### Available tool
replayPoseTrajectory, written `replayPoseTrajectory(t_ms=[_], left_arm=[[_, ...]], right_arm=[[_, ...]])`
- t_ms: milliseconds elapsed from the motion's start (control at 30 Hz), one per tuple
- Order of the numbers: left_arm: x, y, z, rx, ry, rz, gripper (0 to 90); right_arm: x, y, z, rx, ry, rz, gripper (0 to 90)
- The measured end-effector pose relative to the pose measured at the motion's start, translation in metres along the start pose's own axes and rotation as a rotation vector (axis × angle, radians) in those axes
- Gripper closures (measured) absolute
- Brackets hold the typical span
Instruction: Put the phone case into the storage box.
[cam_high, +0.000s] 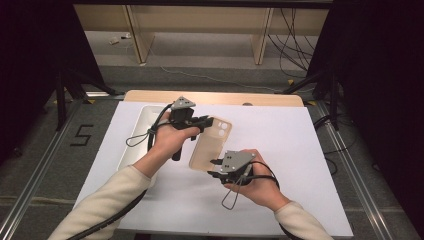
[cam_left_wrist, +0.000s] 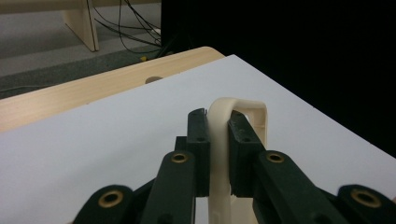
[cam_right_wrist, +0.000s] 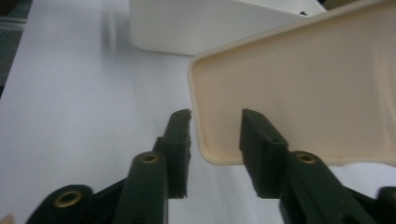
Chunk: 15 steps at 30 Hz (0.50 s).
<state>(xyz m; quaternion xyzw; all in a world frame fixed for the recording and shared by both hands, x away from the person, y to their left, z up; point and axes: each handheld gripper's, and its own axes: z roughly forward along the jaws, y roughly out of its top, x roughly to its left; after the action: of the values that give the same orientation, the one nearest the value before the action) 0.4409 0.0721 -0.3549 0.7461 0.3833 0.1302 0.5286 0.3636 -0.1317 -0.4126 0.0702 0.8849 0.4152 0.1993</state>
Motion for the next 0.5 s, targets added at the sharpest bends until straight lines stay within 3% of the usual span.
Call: replayPoseTrajectory(t_ms=[267,467,500], left_arm=[[0.007,-0.004,-0.009,-0.047,0.015,0.043,81.3],[0.010,-0.007,-0.015,-0.073,0.027,0.068,81.3],[0.011,-0.007,-0.015,-0.089,0.020,0.093,81.3]], right_arm=[[-0.008,-0.006,-0.008,-0.078,-0.065,0.103,43.8],[-0.014,-0.010,-0.013,-0.122,-0.097,0.166,37.1],[-0.015,-0.010,-0.014,-0.133,-0.099,0.179,35.4]])
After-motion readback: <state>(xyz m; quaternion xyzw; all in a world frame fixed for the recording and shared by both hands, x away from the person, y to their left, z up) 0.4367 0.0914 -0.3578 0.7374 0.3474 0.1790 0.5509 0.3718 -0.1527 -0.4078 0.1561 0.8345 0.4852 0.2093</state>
